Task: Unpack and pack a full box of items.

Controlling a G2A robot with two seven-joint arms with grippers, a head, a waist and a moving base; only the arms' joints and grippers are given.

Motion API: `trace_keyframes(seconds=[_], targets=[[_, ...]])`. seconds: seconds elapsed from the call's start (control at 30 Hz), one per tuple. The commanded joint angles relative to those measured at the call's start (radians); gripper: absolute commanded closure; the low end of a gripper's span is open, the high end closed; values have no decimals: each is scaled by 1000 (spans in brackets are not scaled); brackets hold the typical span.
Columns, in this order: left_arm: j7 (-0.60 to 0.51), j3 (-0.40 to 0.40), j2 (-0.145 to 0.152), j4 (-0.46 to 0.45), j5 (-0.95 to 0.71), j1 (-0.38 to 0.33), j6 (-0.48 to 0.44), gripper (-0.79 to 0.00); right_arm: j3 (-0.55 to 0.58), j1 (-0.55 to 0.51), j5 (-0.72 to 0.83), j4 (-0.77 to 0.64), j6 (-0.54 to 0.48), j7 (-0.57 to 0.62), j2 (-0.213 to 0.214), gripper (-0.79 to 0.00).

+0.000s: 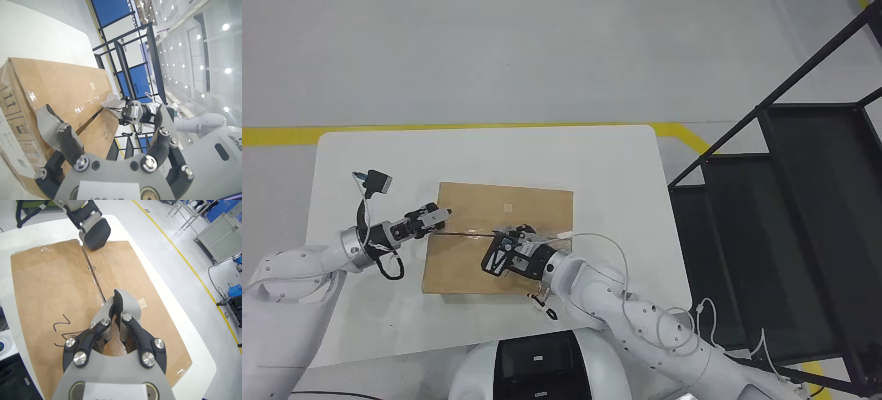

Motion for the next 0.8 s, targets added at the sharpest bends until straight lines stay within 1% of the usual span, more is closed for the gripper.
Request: trace_keyframes(seconds=[0.0,0.17,0.23,0.27,0.43,0.77], targets=[[-2,-5,0,0,-3,3,0,-785,-7,4,-6,9,2,5,-4,0],[-5,-14,1,-5,-11,11,-3,-785,-21,9,-21,27,6,18,-14,-3],[0,-21,0,-8,-37,14,-11,-785,-23,9,-20,29,6,19,-17,-262],[5,-26,-1,-8,-58,16,-15,-785,-22,9,-19,29,5,20,-18,-785],[56,-62,-5,8,-189,23,-28,-785,-12,5,-25,10,0,30,-21,-785],[141,-100,-13,70,-236,52,-21,-785,-6,10,-34,-27,-39,38,-28,-785]])
